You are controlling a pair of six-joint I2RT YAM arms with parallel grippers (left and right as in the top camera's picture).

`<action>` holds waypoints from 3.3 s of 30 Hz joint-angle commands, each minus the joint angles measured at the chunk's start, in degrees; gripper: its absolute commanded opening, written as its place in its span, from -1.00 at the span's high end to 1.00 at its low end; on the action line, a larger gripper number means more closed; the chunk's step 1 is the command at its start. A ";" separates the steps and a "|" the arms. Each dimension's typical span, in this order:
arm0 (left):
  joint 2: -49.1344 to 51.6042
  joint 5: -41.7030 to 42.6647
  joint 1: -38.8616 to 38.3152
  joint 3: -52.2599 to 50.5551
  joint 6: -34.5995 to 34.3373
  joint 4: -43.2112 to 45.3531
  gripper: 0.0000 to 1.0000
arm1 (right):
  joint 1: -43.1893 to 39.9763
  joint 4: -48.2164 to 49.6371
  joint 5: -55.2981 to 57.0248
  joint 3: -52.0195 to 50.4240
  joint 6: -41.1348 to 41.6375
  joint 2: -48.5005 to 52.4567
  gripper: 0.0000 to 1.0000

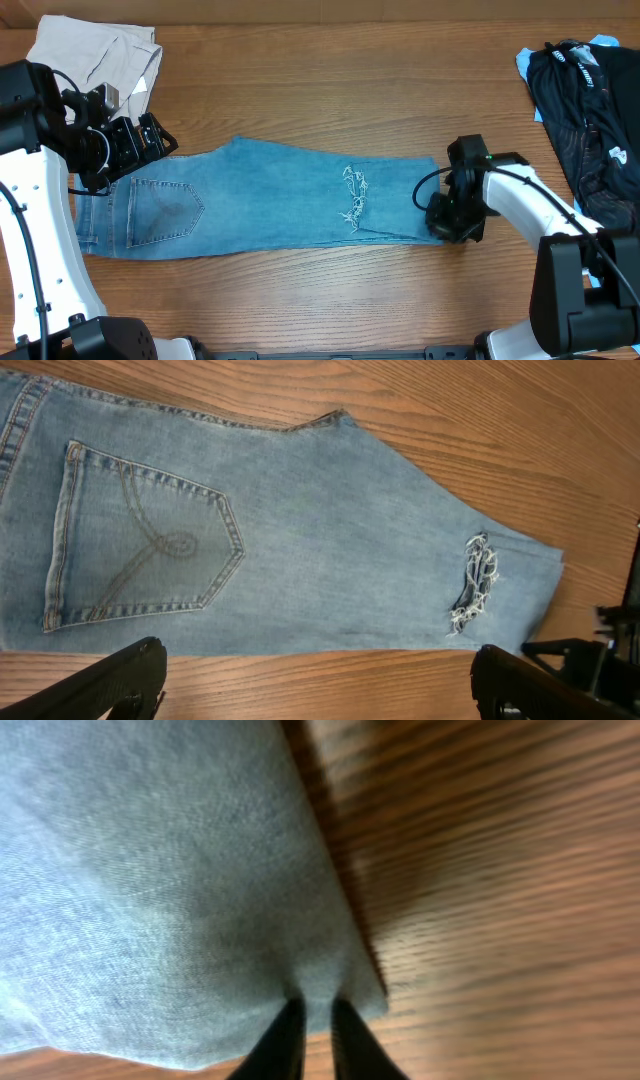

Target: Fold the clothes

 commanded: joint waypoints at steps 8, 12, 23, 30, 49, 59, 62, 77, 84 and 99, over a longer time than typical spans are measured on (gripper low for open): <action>0.42 -0.33 -0.44 0.00 0.87 -0.42 -1.00 | -8.39 1.77 1.03 10.45 -11.69 -1.66 -0.38; 0.42 -0.31 -0.44 0.00 0.87 -0.37 -1.00 | -14.45 5.70 -10.75 8.13 -18.16 -0.76 -0.46; 0.42 -0.31 -0.44 0.00 0.87 -0.83 -1.00 | -19.04 10.25 -24.41 3.41 -25.68 4.44 -0.49; 0.42 -0.31 -0.44 0.00 0.87 -0.90 -1.00 | -19.04 12.37 -28.46 0.39 -26.14 6.12 -0.50; 0.42 -0.31 -0.44 0.00 0.90 -1.09 -1.00 | -18.99 21.03 -35.23 -8.41 -22.86 6.16 0.78; 0.42 -0.72 -0.44 0.00 0.90 -1.09 -1.00 | -19.65 21.20 -28.50 -4.15 -17.11 4.61 0.92; 0.42 -0.72 -0.44 0.00 0.90 -1.01 -1.00 | -19.37 19.98 -22.40 -2.89 -16.13 1.64 0.92; 0.42 -0.70 -0.44 0.00 0.87 -0.39 -0.99 | -12.28 9.05 -2.89 1.90 -11.80 -16.09 0.92; 0.42 -0.70 -0.44 0.00 0.87 -0.44 -1.00 | 0.46 10.03 3.52 1.90 -6.40 -17.05 0.92; 0.42 -0.72 -0.44 0.00 0.90 -0.76 -1.00 | 14.45 15.72 9.35 1.90 -0.46 -16.02 0.92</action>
